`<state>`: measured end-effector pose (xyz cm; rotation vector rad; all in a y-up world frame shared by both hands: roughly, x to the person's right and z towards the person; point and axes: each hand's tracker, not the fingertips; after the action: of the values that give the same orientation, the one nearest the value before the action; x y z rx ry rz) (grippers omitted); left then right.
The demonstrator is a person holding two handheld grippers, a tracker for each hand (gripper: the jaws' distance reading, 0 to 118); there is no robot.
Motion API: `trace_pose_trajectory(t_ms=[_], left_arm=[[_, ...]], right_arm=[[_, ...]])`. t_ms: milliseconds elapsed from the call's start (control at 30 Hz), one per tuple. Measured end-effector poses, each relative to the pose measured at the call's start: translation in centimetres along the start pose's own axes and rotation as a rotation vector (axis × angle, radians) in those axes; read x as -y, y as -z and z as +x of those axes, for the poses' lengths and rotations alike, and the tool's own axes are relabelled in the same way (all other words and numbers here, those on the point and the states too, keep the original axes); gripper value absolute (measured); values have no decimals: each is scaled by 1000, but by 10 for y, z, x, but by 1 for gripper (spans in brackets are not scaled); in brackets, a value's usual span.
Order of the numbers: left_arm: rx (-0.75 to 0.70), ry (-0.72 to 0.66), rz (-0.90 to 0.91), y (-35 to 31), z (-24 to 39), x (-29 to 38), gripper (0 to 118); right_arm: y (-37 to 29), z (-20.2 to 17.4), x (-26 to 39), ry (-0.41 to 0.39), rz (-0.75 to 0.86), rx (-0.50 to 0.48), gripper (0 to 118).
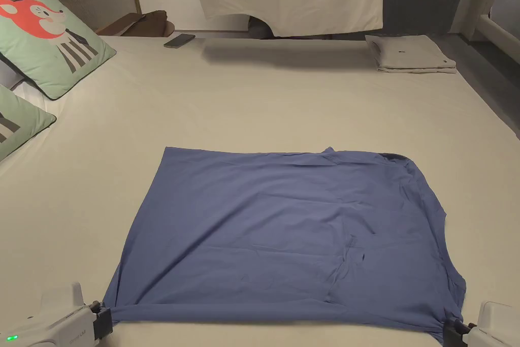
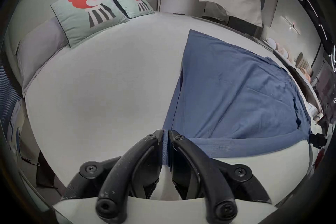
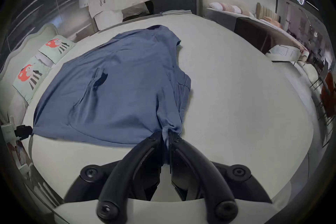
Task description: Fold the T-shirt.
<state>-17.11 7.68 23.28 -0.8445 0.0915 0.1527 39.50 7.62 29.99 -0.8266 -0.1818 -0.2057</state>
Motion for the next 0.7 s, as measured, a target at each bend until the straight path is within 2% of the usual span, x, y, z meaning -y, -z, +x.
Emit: trace_pose_trajectory(t_ms=[67, 100, 133, 167, 200, 233, 267, 300, 467, 600, 700], left_arm=[[5, 4, -14, -3, 1, -6, 6], [8, -2, -19, -4, -1, -8, 20], [18, -5, -19, -8, -1, -13, 42], [38, -18, -9, -13, 0, -18, 70], [64, -42, 21, -18, 3, -25, 102], [86, -55, 61, -31, 10, -32, 112], [92, -58, 123, -43, 16, -39, 108], [135, -52, 162, -52, 24, -49, 109], [168, -13, 408, -100, 67, -79, 109], [120, 76, 605, -123, 99, -84, 109], [87, 127, 685, -122, 110, -84, 109]], right_arm=[[-10, -4, -5, 0, 8, 1, 9], [-18, -9, -10, -5, 22, 10, 17], [-27, -14, -17, -18, 65, 21, 33], [-36, -19, -25, -36, 106, 26, 58], [-45, -25, -33, -44, 153, 16, 89], [-55, -33, -43, -52, 213, 5, 105], [-65, -40, -52, -61, 271, -12, 110], [-76, -49, -62, -76, 349, -36, 109], [-104, -87, -98, -112, 555, -94, 109], [-118, -108, -108, -145, 689, -85, 109], [-122, -118, -108, -162, 714, -60, 108]])
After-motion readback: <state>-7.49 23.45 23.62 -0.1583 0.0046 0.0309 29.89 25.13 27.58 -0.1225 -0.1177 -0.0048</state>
